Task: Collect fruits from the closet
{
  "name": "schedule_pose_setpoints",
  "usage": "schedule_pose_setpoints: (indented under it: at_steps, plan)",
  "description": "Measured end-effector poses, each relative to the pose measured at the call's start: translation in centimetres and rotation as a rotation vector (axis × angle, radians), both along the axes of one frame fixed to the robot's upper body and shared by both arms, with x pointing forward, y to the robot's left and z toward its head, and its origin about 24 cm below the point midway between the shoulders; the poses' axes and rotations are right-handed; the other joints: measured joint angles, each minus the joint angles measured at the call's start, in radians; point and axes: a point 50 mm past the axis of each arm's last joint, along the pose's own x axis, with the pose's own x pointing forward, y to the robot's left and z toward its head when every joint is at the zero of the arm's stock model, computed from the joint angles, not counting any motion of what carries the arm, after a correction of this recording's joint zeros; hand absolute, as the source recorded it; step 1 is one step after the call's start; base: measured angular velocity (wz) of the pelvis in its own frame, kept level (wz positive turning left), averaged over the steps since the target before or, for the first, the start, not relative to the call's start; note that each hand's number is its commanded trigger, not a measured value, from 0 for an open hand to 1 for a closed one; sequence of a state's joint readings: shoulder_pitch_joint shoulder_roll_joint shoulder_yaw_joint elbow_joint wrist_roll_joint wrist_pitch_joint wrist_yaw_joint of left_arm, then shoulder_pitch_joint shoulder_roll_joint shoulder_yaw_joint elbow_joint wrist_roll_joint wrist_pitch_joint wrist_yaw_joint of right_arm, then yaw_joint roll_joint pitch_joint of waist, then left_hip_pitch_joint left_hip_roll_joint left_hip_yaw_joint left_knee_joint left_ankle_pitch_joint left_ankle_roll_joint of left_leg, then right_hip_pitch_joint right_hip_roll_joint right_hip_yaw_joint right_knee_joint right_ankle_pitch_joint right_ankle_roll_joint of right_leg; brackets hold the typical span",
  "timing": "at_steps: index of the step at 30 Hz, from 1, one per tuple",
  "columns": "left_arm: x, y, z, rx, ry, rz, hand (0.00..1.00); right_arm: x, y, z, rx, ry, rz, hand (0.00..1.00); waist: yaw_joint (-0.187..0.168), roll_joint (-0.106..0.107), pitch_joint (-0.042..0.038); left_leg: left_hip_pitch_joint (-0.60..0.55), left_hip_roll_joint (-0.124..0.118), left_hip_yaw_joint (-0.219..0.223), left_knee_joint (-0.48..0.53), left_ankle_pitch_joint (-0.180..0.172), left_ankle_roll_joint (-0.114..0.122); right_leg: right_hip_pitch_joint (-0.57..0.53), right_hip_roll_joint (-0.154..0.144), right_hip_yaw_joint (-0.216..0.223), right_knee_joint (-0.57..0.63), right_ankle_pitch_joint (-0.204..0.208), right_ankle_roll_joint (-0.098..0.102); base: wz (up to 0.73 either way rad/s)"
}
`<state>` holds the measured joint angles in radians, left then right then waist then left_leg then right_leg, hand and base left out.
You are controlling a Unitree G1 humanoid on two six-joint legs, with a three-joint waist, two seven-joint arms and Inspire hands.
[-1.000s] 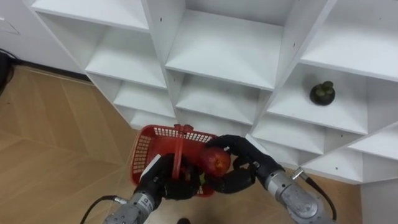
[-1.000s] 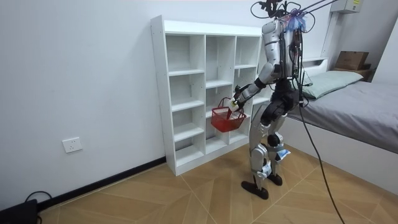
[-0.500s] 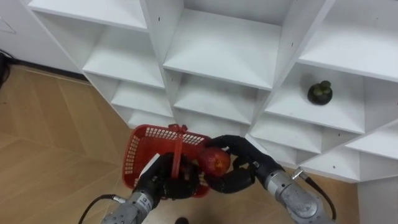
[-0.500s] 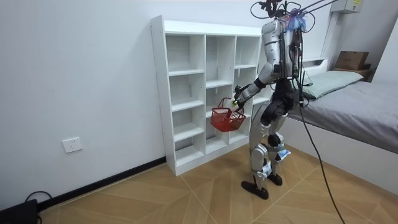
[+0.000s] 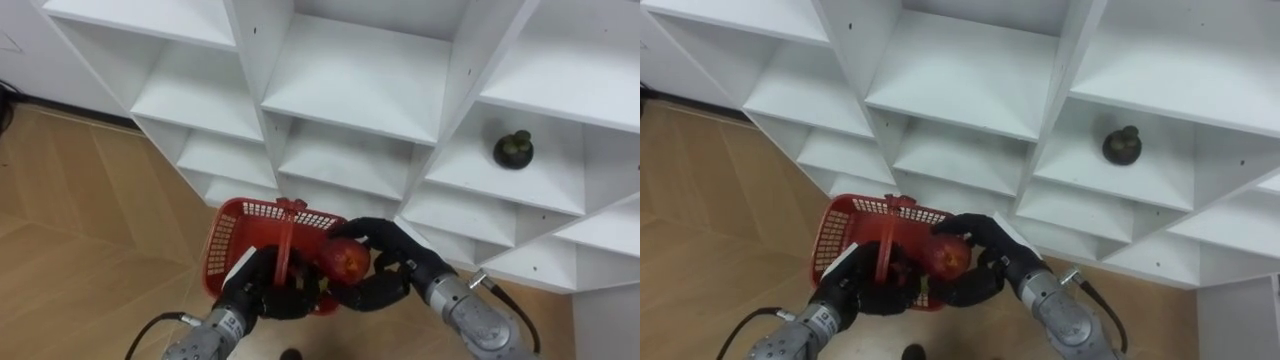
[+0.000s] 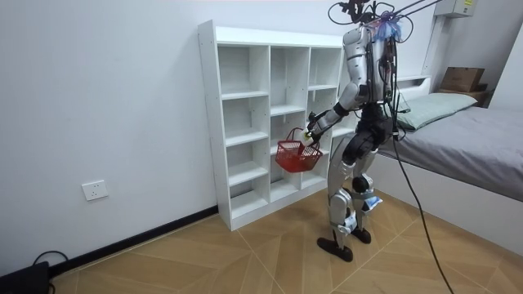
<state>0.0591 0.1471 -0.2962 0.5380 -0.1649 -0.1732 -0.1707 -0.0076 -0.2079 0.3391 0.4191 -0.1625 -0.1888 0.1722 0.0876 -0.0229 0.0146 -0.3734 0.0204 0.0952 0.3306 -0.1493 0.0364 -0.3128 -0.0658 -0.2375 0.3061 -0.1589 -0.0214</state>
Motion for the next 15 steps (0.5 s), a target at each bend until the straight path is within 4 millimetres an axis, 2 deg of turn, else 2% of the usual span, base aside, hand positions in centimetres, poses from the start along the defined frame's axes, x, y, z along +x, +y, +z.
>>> schedule_pose_setpoints:
  at_steps: [7, 15]
  plan:
    - [-0.02, -0.04, 0.00, -0.008, 0.002, -0.009, 1.00, 0.05, -0.10, 0.03, -0.001, -0.005, -0.010, 1.00, 0.001, 0.001, 0.0004, 0.000, 0.001, 0.000, 0.002, 0.000, -0.001, 0.002, 0.000, -0.001, 0.000, 0.000, 0.000, 0.00]
    - [-0.12, -0.33, 0.00, -0.037, 0.008, -0.041, 1.00, 0.13, -0.19, 0.06, -0.002, -0.008, -0.019, 1.00, 0.001, 0.010, 0.0065, 0.000, 0.002, -0.003, 0.001, 0.000, -0.001, -0.001, 0.000, 0.000, 0.001, 0.000, 0.000, 0.00]
